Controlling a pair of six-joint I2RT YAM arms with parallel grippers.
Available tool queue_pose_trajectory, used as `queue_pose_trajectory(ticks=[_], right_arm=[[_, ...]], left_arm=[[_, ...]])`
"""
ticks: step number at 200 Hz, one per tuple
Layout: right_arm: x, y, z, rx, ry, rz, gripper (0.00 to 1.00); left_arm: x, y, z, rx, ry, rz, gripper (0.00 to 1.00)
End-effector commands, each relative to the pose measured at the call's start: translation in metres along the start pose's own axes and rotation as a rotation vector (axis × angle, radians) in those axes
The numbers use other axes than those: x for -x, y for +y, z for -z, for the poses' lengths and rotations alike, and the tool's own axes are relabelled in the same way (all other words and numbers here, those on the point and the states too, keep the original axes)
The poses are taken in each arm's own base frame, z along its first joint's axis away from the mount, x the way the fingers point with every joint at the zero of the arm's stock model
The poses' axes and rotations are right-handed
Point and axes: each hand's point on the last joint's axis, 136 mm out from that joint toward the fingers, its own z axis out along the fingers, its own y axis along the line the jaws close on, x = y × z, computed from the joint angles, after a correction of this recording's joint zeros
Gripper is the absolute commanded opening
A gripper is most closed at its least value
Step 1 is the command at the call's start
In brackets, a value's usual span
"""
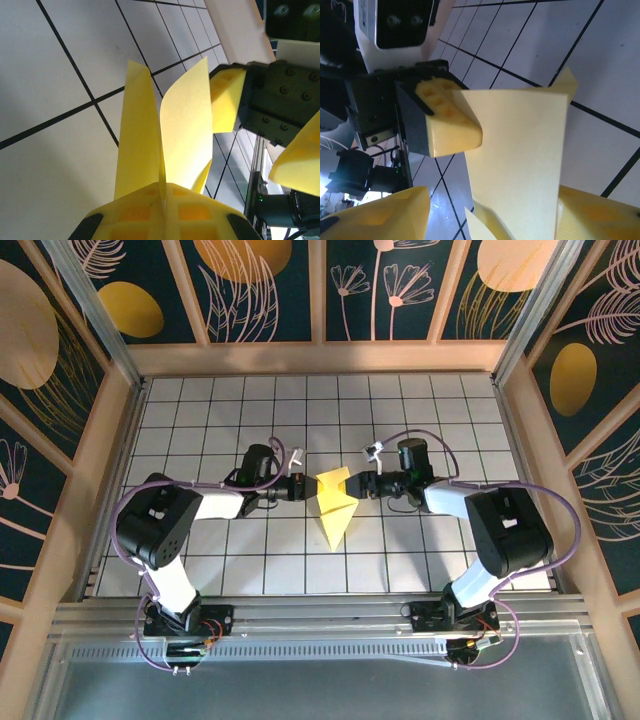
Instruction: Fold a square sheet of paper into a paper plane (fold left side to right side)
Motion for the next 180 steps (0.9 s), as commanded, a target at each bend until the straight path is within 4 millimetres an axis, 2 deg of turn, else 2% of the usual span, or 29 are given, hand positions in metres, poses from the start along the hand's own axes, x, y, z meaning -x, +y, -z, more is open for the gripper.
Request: queue_pose_trajectory(ticks=[1, 66, 88, 93, 105, 123, 130, 136, 155, 180], right_arm=[[0.008, -0.007, -0.001, -0.033, 0.008, 0.012, 0.56], [0.014, -0.03, -0.012, -0.1, 0.031, -0.033, 0.33], [0.014, -0.04, -0.013, -0.131, 0.033, -0.053, 0.18], [0.014, -0.041, -0.014, -0.139, 0.035, -0.058, 0.13], [0.013, -0.046, -0.014, -0.162, 0.039, -0.074, 0.05], [0.013, -0.05, -0.012, -0.195, 0.041, -0.098, 0.0], [0.013, -0.052, -0.011, -0.212, 0.039, -0.114, 0.0], [0.013, -0.054, -0.01, -0.226, 0.036, -0.13, 0.0], [0.012, -0.06, -0.007, -0.269, 0.031, -0.198, 0.0], [0.006, -0.075, -0.005, -0.336, 0.041, -0.331, 0.0]], left_arm=[[0.0, -0.002, -0.001, -0.03, 0.013, -0.037, 0.0], [-0.006, -0.002, 0.0, -0.04, 0.024, -0.032, 0.0], [-0.006, 0.001, 0.0, -0.025, 0.024, -0.027, 0.0], [-0.006, 0.003, 0.0, -0.015, 0.022, -0.027, 0.05], [-0.005, 0.007, 0.001, 0.018, 0.012, -0.029, 0.23], [0.002, 0.015, 0.008, 0.101, -0.027, -0.045, 0.42], [0.002, 0.021, 0.01, 0.139, -0.033, -0.044, 0.46], [0.009, 0.015, 0.016, 0.156, -0.062, -0.066, 0.48], [0.017, 0.021, 0.029, 0.267, -0.09, -0.091, 0.55], [0.01, 0.021, 0.037, 0.429, -0.038, -0.173, 0.57]])
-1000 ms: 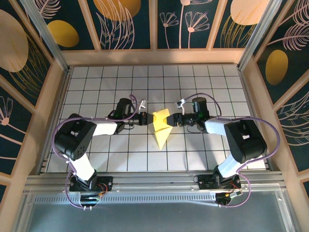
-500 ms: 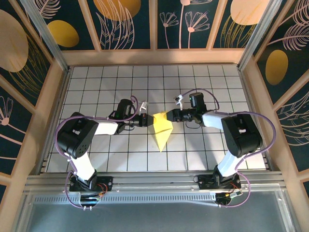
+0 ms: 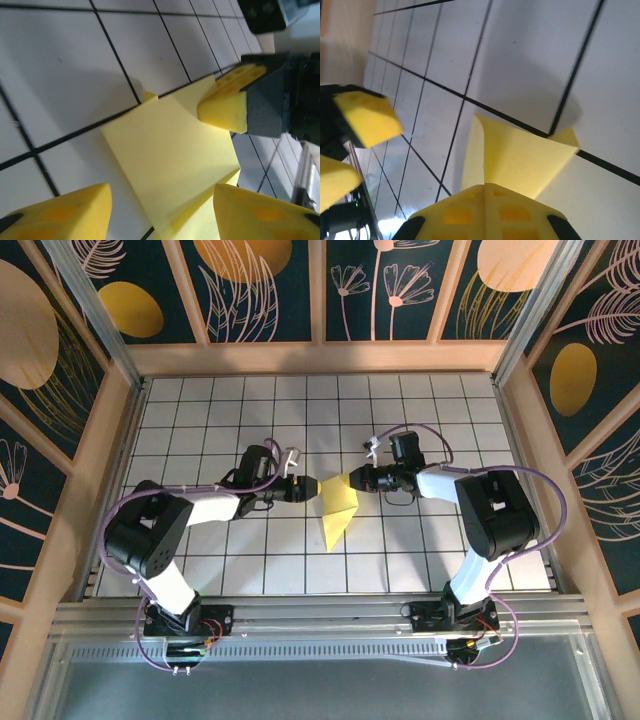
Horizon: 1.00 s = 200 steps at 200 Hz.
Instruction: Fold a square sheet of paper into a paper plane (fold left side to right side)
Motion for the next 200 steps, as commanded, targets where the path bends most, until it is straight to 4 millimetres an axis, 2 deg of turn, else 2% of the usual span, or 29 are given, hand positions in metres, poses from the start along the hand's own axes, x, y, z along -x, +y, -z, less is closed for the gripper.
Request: queue_pose_trajectory(ticks=[1, 16, 58, 87, 93, 96, 114, 119, 145, 200], right_arm=[[0.005, -0.017, 0.0, -0.086, 0.003, -0.142, 0.0], [0.004, -0.022, -0.001, -0.109, 0.008, -0.205, 0.0], [0.007, -0.024, -0.001, -0.113, 0.012, -0.298, 0.0], [0.011, -0.027, -0.001, -0.127, 0.019, -0.327, 0.0], [0.011, -0.027, -0.001, -0.129, 0.02, -0.332, 0.0], [0.012, -0.028, -0.001, -0.129, 0.019, -0.334, 0.0], [0.013, -0.028, -0.001, -0.132, 0.013, -0.339, 0.0], [0.013, -0.029, -0.001, -0.133, 0.012, -0.342, 0.0], [0.012, -0.03, -0.001, -0.136, 0.011, -0.345, 0.0], [0.008, -0.031, -0.003, -0.123, 0.018, -0.346, 0.0]], left_arm=[[-0.003, 0.009, 0.01, 0.192, 0.035, -0.11, 0.57], [-0.012, -0.002, 0.011, 0.232, 0.066, -0.162, 0.57], [-0.036, -0.04, 0.003, 0.321, 0.098, -0.28, 0.58], [-0.054, -0.063, -0.014, 0.388, 0.14, -0.374, 0.58], [-0.064, -0.06, -0.019, 0.413, 0.169, -0.392, 0.58], [-0.061, -0.067, -0.022, 0.414, 0.162, -0.401, 0.58], [-0.067, -0.075, -0.035, 0.475, 0.184, -0.468, 0.59], [-0.074, -0.071, -0.042, 0.499, 0.209, -0.486, 0.6], [-0.079, -0.064, -0.056, 0.587, 0.228, -0.531, 0.62], [-0.081, -0.043, -0.066, 0.778, 0.247, -0.59, 0.62]])
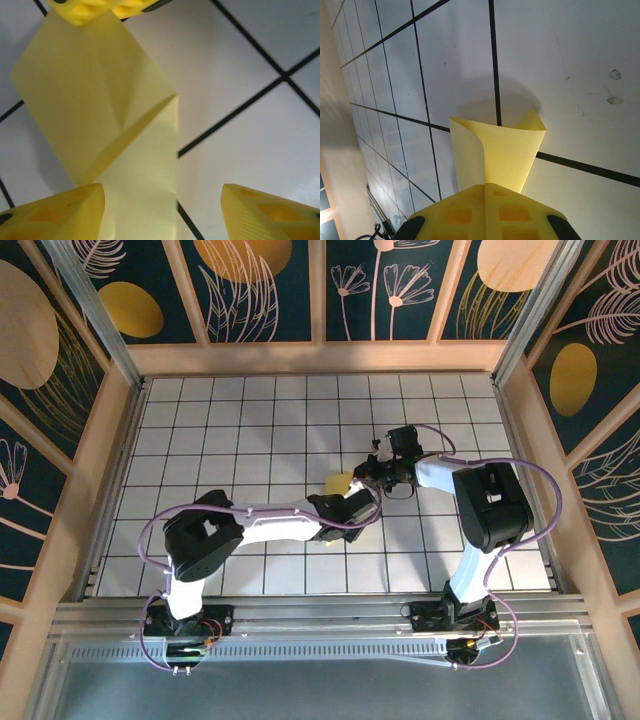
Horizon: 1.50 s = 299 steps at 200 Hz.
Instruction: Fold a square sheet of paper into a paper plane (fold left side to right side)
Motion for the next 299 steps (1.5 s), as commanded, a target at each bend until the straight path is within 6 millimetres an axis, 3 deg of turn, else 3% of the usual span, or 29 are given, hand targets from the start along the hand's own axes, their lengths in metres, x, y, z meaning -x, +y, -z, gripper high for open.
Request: queue_pose_trajectory(ticks=[1, 60, 198, 223, 253, 299], right_arm=[[0.0, -0.008, -0.002, -0.014, 0.005, -0.027, 0.0], [0.0, -0.011, -0.004, -0.02, 0.008, -0.03, 0.0], [0.003, -0.018, 0.002, -0.049, -0.015, -0.029, 0.01], [0.011, -0.018, 0.019, -0.06, -0.073, -0.02, 0.15], [0.027, -0.029, 0.056, -0.13, -0.192, -0.007, 0.33], [0.035, -0.053, 0.103, -0.224, -0.298, -0.015, 0.39]], left_arm=[[-0.006, 0.016, -0.004, 0.132, 0.034, -0.032, 0.62], [-0.014, 0.013, -0.01, 0.134, 0.058, -0.02, 0.5], [-0.021, 0.011, -0.013, 0.113, 0.061, 0.014, 0.07], [-0.018, 0.011, -0.011, 0.106, 0.049, 0.025, 0.03], [-0.017, 0.003, -0.014, 0.062, 0.048, 0.03, 0.01], [-0.009, 0.005, -0.019, -0.005, 0.046, 0.061, 0.0]])
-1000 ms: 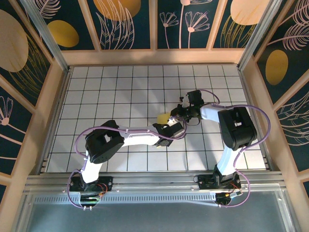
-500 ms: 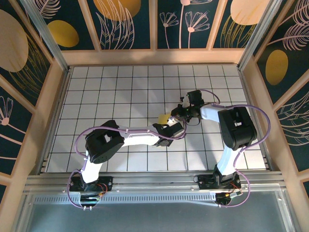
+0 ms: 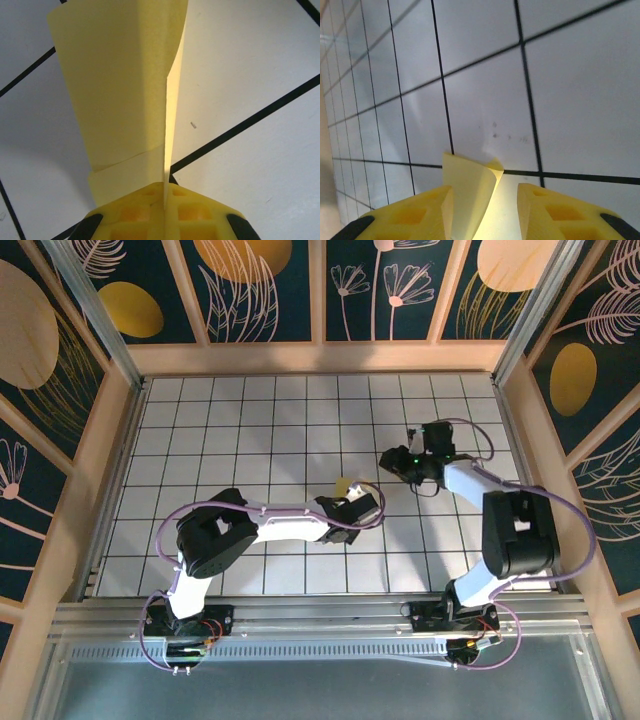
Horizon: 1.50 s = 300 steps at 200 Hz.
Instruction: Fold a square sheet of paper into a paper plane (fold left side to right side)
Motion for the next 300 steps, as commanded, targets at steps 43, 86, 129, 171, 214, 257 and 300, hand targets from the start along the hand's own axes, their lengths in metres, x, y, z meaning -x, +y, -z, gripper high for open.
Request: queue_pose_trajectory(ticks=[43, 86, 129, 171, 214, 257, 300], right_arm=[[-0.005, -0.027, 0.031, -0.021, -0.071, 0.024, 0.43], [-0.021, -0.022, 0.028, 0.06, -0.06, 0.029, 0.45], [-0.037, -0.01, 0.019, 0.116, -0.031, 0.041, 0.47], [-0.047, 0.001, 0.008, 0.137, -0.026, 0.031, 0.47], [-0.058, 0.013, -0.008, 0.137, -0.012, 0.024, 0.46], [-0.065, 0.013, -0.023, 0.109, 0.012, -0.008, 0.44], [-0.07, 0.017, -0.033, 0.111, 0.024, -0.024, 0.44]], left_arm=[[0.025, -0.004, 0.01, -0.305, -0.022, 0.157, 0.0], [0.041, -0.006, 0.012, -0.566, -0.008, 0.352, 0.0], [0.05, -0.009, 0.008, -0.748, -0.003, 0.523, 0.0], [0.052, -0.006, 0.006, -0.85, -0.009, 0.638, 0.0], [0.044, -0.008, -0.002, -0.913, 0.019, 0.722, 0.0], [0.043, -0.01, -0.005, -0.958, 0.025, 0.763, 0.0], [0.041, -0.012, -0.007, -1.004, 0.032, 0.806, 0.0]])
